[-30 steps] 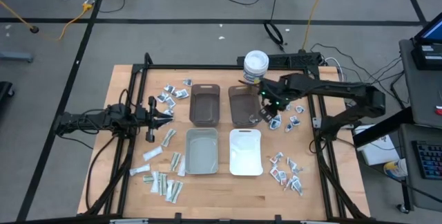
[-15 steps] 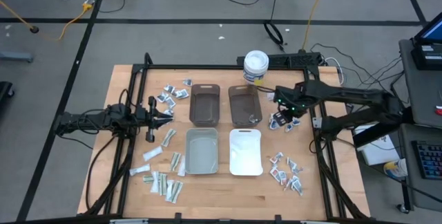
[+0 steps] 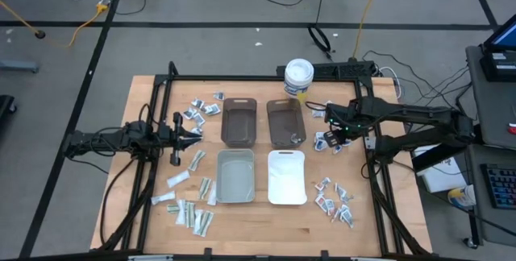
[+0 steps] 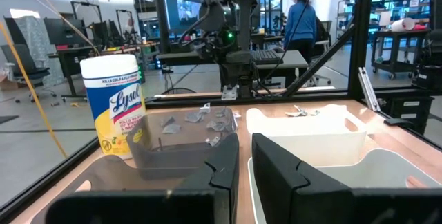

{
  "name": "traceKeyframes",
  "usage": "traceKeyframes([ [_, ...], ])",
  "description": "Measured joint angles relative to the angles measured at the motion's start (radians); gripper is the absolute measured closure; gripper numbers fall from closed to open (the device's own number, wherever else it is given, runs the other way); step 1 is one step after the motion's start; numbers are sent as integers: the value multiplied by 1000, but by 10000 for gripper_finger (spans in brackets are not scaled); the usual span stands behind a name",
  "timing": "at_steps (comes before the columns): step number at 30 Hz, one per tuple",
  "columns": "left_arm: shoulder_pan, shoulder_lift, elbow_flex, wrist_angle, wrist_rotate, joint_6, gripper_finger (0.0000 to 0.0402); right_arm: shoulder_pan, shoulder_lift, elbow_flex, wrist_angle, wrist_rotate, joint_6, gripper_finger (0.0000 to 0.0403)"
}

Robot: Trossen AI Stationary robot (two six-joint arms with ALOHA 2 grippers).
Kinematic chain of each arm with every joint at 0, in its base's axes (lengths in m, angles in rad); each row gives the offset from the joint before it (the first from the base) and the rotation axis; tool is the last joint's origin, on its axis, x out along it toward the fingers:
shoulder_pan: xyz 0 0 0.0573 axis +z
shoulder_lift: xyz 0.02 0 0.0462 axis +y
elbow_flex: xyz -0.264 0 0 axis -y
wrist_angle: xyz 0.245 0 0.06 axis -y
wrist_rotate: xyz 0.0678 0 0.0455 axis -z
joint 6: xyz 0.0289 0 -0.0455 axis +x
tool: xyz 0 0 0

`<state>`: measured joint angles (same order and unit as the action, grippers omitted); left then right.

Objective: Pick & Place First Aid Supplies
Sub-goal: Put the blue pad into the right black bin

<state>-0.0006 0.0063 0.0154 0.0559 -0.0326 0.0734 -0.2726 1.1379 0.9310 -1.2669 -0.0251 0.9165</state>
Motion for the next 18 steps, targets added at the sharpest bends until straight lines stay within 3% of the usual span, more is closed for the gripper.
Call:
traceKeyframes([
  [11, 0, 0, 0, 0, 0, 0, 355, 0, 42, -13, 30, 77, 29, 243],
  [18, 0, 0, 0, 0, 0, 0, 355, 11, 43, -103, 125, 53, 74, 243],
])
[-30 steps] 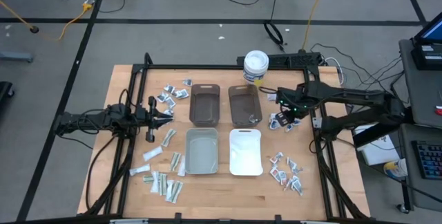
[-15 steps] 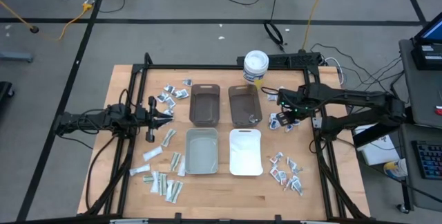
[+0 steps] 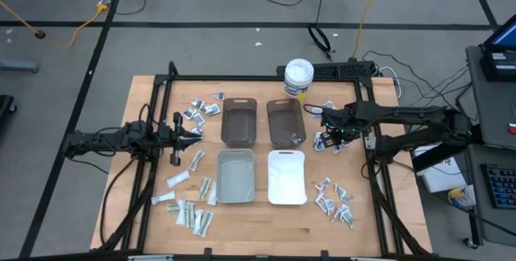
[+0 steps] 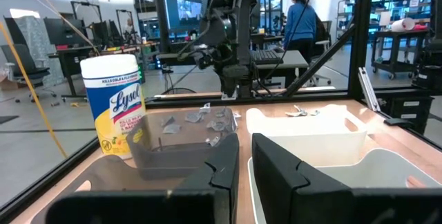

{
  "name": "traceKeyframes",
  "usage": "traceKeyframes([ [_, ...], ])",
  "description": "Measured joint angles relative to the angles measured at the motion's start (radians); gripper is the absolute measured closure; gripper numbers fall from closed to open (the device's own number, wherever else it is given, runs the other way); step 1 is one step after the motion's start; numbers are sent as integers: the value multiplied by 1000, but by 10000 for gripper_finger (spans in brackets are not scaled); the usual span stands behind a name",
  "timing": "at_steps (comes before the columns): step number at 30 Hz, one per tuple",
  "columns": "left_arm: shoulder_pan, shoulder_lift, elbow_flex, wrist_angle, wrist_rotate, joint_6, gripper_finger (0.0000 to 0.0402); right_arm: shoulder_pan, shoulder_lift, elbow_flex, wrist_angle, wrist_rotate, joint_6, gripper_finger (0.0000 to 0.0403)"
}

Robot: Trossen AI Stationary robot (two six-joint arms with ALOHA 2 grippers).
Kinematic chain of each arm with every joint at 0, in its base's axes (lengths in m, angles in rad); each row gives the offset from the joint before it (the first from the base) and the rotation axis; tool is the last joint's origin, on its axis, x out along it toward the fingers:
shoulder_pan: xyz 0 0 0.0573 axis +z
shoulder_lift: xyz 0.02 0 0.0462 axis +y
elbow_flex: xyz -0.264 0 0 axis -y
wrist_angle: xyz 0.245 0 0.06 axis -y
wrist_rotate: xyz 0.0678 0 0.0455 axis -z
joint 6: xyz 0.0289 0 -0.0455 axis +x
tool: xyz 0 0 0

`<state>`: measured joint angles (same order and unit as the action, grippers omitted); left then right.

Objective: Pick & Place First Aid Supplies
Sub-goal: Put the blue pad into the right black bin

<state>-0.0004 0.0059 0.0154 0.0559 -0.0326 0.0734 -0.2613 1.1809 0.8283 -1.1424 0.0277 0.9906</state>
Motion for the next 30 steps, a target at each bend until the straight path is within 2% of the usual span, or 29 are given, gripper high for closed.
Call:
traceKeyframes([
  [11, 0, 0, 0, 0, 0, 0, 355, 34, 11, -91, 135, 1, 71, 243],
  [23, 0, 0, 0, 0, 0, 0, 355, 35, 61, -183, 262, -5, 73, 243],
  [30, 0, 0, 0, 0, 0, 0, 355, 42, 88, -188, 279, -7, 72, 256],
])
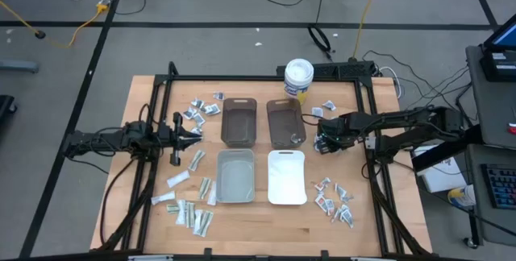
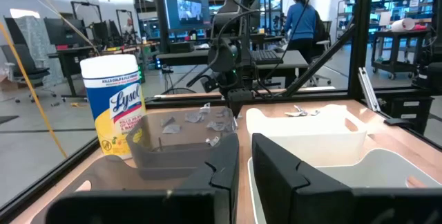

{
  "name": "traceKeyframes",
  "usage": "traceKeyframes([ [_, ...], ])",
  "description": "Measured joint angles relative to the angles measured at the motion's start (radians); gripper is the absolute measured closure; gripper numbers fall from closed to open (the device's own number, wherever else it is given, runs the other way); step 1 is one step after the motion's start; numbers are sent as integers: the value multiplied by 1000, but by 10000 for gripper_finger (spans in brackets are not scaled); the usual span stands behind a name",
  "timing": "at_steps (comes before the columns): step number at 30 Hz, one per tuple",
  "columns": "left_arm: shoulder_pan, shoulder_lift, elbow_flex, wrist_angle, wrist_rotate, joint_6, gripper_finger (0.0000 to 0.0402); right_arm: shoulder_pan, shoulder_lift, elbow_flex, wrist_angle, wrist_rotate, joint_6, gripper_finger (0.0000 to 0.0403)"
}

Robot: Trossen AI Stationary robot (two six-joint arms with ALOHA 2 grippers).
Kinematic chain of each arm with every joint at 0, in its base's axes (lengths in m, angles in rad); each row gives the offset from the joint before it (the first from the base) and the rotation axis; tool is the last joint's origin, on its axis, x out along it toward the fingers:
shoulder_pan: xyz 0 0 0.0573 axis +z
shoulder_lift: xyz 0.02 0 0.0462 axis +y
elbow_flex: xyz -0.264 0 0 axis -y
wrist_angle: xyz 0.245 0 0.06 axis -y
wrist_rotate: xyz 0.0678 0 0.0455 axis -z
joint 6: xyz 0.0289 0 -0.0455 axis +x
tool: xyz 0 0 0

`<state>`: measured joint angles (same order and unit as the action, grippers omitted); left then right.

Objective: Pick & Place First Aid Supplies
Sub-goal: Put the blue pad into the right black bin

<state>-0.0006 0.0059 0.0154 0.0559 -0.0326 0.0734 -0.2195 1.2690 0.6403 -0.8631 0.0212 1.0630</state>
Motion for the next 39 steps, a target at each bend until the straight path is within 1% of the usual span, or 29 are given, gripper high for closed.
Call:
traceKeyframes([
  [3, 0, 0, 0, 0, 0, 0, 355, -1, 0, 0, 0, 0, -5, 282],
  [11, 0, 0, 0, 0, 0, 0, 355, -1, 0, 0, 0, 0, -29, 378],
  [13, 0, 0, 0, 0, 0, 0, 355, -1, 0, 0, 0, 0, -35, 395],
  [20, 0, 0, 0, 0, 0, 0, 355, -1, 0, 0, -7, -3, -51, 400],
  [23, 0, 0, 0, 0, 0, 0, 355, -1, -3, 4, -40, -48, -55, 400],
  [25, 0, 0, 0, 0, 0, 0, 355, 0, -8, 20, -84, -59, -64, 401],
  [30, 0, 0, 0, 0, 0, 0, 355, -1, -19, 91, -181, -76, -115, 402],
  [39, 0, 0, 0, 0, 0, 0, 355, -1, -24, 284, -356, -76, -196, 402],
])
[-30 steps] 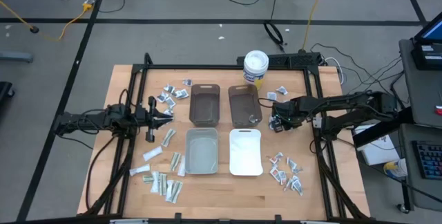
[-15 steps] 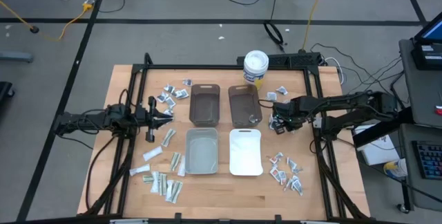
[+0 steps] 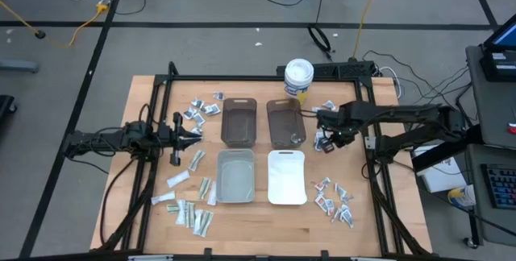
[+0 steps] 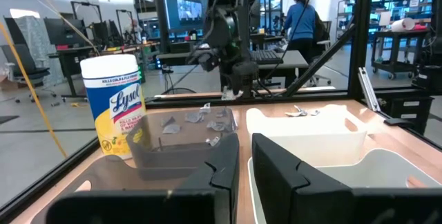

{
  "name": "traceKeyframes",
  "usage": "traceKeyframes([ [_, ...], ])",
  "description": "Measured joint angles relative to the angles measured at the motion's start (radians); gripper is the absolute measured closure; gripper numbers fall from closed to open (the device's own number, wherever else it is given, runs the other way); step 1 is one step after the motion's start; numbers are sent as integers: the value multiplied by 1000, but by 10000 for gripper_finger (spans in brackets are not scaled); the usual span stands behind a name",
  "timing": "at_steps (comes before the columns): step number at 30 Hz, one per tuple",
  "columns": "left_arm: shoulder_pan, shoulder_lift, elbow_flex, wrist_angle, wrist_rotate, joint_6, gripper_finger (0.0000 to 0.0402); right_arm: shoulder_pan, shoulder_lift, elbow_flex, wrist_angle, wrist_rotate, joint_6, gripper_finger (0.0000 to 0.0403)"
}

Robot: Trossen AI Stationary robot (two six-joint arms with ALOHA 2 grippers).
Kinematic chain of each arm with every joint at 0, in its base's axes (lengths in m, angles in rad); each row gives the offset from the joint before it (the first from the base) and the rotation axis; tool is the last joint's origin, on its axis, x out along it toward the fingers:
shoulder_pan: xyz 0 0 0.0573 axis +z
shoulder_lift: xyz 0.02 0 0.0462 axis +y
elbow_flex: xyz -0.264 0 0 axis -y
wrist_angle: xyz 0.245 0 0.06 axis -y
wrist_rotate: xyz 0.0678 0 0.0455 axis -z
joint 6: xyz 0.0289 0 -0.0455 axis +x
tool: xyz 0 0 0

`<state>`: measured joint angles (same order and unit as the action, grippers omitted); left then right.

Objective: Pick & Place First Aid Supplies
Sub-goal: Put the blue pad into the right black bin

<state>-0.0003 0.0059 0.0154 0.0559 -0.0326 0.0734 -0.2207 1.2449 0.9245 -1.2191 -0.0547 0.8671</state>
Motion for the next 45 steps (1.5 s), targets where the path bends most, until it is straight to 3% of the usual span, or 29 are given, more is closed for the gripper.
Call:
traceKeyframes([
  [13, 0, 0, 0, 0, 0, 0, 355, 0, 0, 221, -218, -2, -68, 403],
  [22, 0, 0, 0, 0, 0, 0, 355, -5, 12, 240, -221, -3, -74, 403],
  [28, 0, 0, 0, 0, 0, 0, 355, -8, 100, 266, -189, -2, -129, 403],
  [45, 0, 0, 0, 0, 0, 0, 355, -68, 410, 566, -72, 0, -352, 403],
])
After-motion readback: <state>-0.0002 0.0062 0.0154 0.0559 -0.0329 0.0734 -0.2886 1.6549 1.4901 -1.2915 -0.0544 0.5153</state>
